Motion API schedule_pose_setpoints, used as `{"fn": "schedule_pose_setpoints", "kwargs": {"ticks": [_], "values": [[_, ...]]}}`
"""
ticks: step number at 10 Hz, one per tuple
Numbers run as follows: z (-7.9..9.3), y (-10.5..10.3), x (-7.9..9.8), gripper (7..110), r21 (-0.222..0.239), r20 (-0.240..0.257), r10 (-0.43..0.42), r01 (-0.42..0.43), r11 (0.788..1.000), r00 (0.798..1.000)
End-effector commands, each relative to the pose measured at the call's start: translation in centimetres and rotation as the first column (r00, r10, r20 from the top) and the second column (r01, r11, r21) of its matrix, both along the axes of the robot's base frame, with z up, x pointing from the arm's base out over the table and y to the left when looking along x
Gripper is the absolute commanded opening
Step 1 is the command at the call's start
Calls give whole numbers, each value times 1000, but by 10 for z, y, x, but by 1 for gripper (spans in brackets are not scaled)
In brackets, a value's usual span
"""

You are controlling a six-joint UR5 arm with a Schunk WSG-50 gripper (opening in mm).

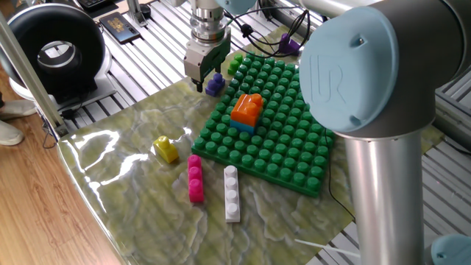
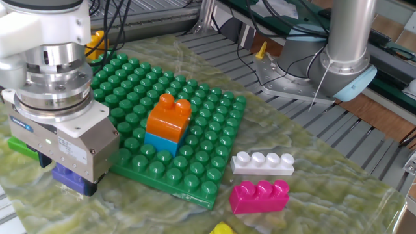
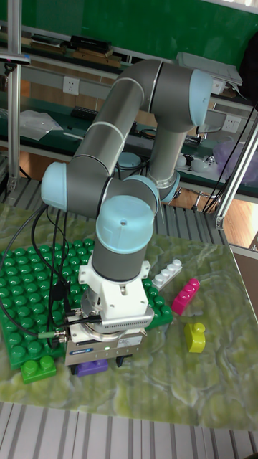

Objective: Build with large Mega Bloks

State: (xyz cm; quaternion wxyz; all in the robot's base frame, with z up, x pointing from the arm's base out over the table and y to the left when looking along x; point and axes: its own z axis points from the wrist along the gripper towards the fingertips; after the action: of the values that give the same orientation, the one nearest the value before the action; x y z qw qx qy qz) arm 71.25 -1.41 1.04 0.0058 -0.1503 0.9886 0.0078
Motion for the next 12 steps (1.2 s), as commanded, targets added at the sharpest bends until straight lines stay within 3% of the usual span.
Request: {"fn": "schedule_pose_setpoints", "kwargs": {"ticks": [1,2,3,4,7,9,10,12], "values": [[8,-1,5,22,-9,16,-48,48,999,999],[11,-3,8,22,-26,23,-80,80,996,997],[14,4,9,22,-1,24,-80,80,997,996],[15,3,10,7,-5,31,-85,85,996,996],[18,-2,18,7,-22,64,-67,68,997,996],[27,0,19,7,-43,49,-28,30,999,998],[27,3,22,22,-42,52,-32,35,999,998],[29,9,26,22,-33,55,-53,54,998,997]]}}
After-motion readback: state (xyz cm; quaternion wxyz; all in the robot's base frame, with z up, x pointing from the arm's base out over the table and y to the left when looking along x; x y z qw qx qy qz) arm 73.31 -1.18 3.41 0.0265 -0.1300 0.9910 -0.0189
